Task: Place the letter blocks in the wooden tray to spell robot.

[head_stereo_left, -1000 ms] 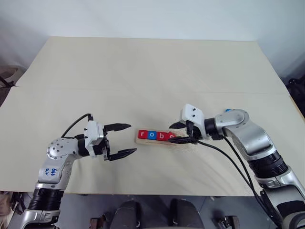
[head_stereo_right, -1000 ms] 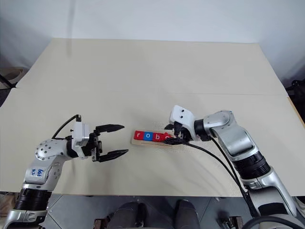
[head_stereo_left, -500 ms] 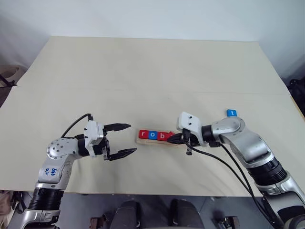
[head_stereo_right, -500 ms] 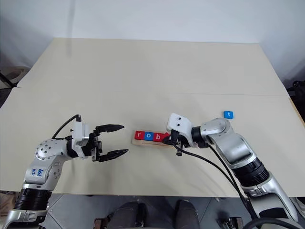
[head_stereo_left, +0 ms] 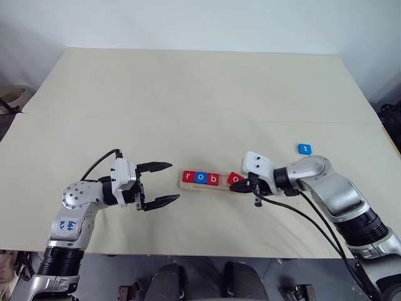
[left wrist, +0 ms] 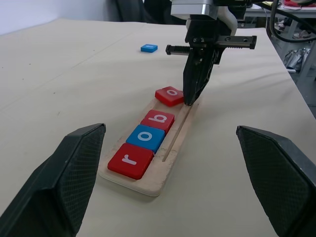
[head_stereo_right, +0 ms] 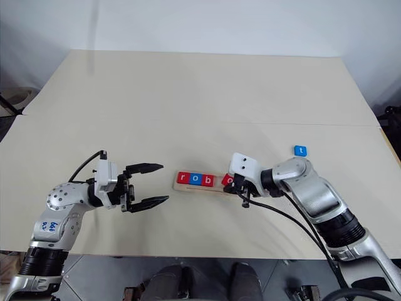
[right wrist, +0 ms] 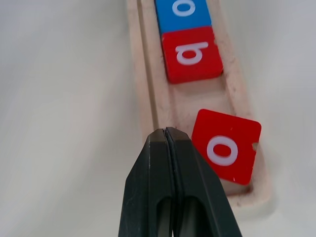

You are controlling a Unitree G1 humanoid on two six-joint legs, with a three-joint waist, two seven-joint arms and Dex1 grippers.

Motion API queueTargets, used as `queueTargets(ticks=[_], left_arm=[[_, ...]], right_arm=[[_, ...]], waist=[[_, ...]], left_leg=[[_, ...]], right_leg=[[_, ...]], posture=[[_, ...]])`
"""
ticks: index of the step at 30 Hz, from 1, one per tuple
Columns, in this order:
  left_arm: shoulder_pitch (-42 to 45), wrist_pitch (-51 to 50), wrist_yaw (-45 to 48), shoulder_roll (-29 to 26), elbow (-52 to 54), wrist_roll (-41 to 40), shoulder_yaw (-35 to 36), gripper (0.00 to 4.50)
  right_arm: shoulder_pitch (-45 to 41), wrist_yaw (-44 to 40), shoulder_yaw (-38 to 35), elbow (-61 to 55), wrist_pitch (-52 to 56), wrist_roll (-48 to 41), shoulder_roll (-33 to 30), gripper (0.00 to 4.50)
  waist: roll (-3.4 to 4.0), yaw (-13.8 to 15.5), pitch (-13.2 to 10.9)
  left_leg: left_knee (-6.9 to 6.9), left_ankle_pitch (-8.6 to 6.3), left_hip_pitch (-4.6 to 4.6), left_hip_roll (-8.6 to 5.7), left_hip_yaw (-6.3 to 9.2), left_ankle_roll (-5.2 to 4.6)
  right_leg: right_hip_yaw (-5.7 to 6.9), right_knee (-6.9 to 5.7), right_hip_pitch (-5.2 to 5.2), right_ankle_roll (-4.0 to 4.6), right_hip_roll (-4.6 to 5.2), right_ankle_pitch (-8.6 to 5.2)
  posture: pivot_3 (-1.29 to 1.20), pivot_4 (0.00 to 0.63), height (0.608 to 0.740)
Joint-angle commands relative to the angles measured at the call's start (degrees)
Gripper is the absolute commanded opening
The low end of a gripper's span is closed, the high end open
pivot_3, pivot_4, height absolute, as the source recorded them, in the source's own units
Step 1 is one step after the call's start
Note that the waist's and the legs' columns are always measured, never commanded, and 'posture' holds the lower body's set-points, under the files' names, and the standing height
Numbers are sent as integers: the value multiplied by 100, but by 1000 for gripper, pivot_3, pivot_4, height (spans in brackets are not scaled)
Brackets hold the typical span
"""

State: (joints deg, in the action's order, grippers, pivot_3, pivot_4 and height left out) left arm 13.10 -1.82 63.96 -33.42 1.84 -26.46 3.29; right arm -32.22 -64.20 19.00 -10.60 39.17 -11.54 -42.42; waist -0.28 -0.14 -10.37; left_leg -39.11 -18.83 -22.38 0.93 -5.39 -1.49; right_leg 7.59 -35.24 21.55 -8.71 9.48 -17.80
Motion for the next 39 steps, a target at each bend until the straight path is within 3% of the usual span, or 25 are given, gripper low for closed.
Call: queueTargets(ticks=[1, 13, 39], left_arm=[[43, 67, 27, 14, 103, -6, 3, 4500], [83, 81, 16, 52, 33, 5, -11, 4500], [32, 60, -147, 119, 147, 26, -8, 4500]], right_arm=[[21, -75, -346, -135, -23, -150, -197, 25], [100, 123, -775, 146, 45, -114, -540, 25], [-147, 434, -257, 305, 42, 43, 318, 25]], waist=[[0, 1, 0], [0, 4, 0], [0, 1, 0]], left_leg=[[0, 0, 0, 0, 0, 0], [0, 0, 0, 0, 0, 0], [1, 0, 0, 0, 0, 0]], right_leg=[[0, 1, 0, 0, 0, 0], [0, 3, -2, 0, 0, 0], [1, 2, -1, 0, 0, 0]], posture=[[0, 150, 740], [0, 150, 740], [0, 150, 740]])
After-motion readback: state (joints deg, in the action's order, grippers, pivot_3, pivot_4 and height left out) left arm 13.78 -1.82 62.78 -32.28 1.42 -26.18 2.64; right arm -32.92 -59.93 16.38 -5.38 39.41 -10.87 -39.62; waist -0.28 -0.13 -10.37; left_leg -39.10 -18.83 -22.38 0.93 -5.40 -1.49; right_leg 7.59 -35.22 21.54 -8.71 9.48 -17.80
